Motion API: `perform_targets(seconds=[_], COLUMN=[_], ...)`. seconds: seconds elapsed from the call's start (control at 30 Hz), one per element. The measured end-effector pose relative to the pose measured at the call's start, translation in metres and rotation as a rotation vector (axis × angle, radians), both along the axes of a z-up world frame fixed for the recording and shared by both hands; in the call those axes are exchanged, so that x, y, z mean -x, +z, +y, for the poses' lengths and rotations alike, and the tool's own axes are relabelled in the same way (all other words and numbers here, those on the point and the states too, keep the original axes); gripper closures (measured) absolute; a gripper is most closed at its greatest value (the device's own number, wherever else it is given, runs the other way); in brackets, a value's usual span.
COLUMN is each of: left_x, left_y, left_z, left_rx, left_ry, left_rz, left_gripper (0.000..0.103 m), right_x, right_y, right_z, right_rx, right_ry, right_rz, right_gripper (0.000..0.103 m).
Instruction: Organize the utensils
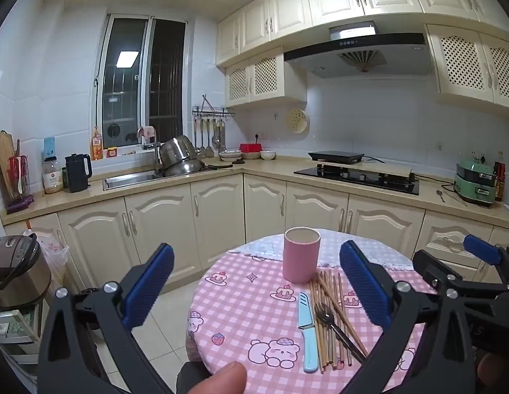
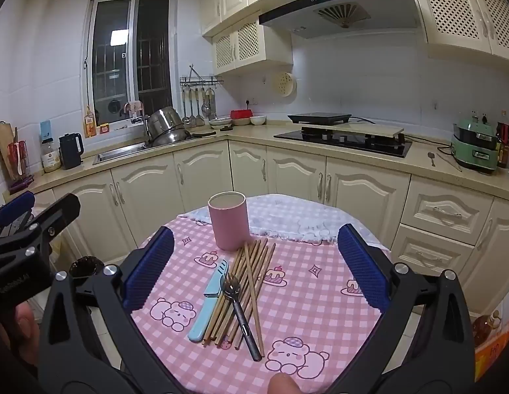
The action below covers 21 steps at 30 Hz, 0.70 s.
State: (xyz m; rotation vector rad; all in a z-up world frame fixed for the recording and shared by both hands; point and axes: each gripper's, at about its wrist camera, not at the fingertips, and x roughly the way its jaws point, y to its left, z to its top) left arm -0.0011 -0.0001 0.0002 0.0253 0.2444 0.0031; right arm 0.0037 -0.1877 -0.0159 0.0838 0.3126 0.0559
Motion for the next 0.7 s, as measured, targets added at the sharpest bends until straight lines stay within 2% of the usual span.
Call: perform_targets(seconds=[0.37, 0.5, 0.7], left_x=[0.001, -0.002, -0.009], left_y=[0.016, 0.013, 0.010], left_z=[0.002, 0.007, 0.004], left_rx=[0.013, 0.053, 0.040], left_ry=[-0.008, -0.023, -0.034], left_rz=[0.001, 0.012, 0.035], left_gripper=[0.004, 0.004, 0.004], right_x=[0.003, 0.000, -0.003], right_y=[0.012, 0.012, 0.011], right_z=[-0.004, -0.005, -0.006], right_rx=[0.002, 0.003, -0.001], right_ry=[0.001, 0.000, 0.002], right_rz=[-0.026, -0.023, -0.019], right_gripper=[0.005, 0.005, 0.005])
